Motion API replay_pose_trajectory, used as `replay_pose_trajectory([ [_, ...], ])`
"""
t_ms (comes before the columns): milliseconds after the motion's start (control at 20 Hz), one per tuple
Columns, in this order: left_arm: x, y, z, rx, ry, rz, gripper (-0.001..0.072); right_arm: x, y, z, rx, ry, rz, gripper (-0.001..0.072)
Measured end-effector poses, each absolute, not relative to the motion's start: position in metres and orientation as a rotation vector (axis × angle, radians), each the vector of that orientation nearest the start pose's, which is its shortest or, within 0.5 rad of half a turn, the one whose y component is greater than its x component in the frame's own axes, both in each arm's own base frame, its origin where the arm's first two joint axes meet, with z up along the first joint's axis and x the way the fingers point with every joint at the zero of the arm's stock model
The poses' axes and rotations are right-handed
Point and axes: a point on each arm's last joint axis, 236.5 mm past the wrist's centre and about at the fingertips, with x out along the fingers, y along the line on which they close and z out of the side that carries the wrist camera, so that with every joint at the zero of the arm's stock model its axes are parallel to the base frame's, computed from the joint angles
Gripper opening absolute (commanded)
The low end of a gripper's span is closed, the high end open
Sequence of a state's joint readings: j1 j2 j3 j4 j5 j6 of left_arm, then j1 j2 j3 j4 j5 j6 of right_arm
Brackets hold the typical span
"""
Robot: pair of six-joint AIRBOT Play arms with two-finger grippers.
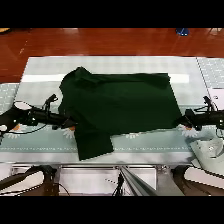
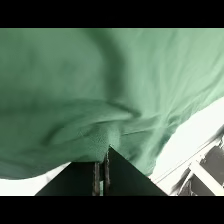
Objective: Fold the shirts.
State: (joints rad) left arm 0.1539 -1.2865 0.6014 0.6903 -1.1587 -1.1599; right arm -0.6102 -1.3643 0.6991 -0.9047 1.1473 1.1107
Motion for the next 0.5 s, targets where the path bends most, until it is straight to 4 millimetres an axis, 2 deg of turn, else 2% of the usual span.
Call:
replay_pose_trajectory([
  [100, 0.281, -0.125, -0.061, -0.763, 1.448, -0.476, 0.0023, 0.299, -0.023, -0.083, 0.863, 1.337, 0.170, 0.0025],
  [150, 0.296, -0.123, -0.044, -0.739, 1.396, -0.496, 0.0023, 0.311, -0.019, -0.062, 0.859, 1.295, 0.219, 0.0024],
  [200, 0.311, -0.122, -0.021, -0.712, 1.335, -0.523, 0.0023, 0.326, -0.016, -0.036, 0.855, 1.231, 0.266, 0.0024],
  [250, 0.329, -0.120, 0.011, -0.670, 1.249, -0.550, 0.0022, 0.342, -0.014, -0.004, 0.835, 1.150, 0.310, 0.0024],
  [350, 0.360, -0.118, 0.090, -0.575, 1.045, -0.601, 0.0023, 0.369, -0.012, 0.078, 0.759, 0.946, 0.384, 0.0024],
  [400, 0.370, -0.118, 0.143, -0.509, 0.917, -0.628, 0.0023, 0.377, -0.012, 0.122, 0.703, 0.841, 0.406, 0.0025],
  [500, 0.373, -0.118, 0.257, -0.371, 0.642, -0.658, 0.0023, 0.381, -0.006, 0.223, 0.567, 0.601, 0.427, 0.0024],
])
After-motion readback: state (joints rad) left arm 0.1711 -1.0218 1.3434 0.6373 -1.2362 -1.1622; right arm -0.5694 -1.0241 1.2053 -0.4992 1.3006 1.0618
